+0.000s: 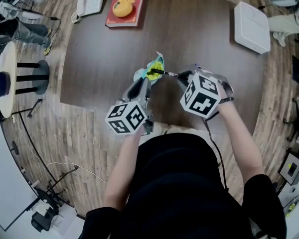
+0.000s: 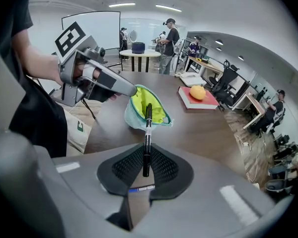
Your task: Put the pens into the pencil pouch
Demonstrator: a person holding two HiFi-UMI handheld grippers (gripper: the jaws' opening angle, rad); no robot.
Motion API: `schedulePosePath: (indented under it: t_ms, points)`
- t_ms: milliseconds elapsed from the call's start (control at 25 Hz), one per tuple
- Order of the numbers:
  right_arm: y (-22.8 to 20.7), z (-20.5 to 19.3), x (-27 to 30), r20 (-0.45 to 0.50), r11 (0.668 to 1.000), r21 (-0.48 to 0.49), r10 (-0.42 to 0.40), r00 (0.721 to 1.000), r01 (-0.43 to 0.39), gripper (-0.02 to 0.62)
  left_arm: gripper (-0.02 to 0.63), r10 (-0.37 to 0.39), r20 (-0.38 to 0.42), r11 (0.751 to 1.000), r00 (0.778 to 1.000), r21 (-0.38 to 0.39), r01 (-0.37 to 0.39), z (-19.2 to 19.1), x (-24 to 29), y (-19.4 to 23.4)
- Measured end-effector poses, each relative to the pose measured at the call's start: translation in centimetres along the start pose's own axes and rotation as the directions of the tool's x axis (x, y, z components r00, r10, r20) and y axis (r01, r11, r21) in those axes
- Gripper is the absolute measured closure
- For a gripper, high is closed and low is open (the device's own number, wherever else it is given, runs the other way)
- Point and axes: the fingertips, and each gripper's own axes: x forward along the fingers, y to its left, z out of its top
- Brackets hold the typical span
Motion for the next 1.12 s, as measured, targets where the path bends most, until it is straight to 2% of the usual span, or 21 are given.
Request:
schedulePosePath:
  t_ms: [280, 600, 1120]
  points:
    - [0.8, 0.0, 0.7, -0.041, 0.999, -0.032, 0.036, 0.999, -0.037, 0.548, 0.558, -0.012, -0.014, 1.000, 1.000, 0.007, 0.012, -0.5, -0.2, -0.3]
    - [0.9, 0.3, 1.7, -0.066, 0.999, -0.031, 0.042, 0.997, -0.044, 0.548, 0.558, -0.019, -0.023, 1.000, 1.000, 0.008, 0.019, -0.9, -0.3, -0.5]
    - [1.0, 2.8, 2.9, -0.002, 0.999, 0.003, 0.037, 0.999, -0.037, 0.548, 0.558, -0.018, -0.024, 1.000, 1.000, 0.000, 0.018, -1.1, -0.4, -0.3]
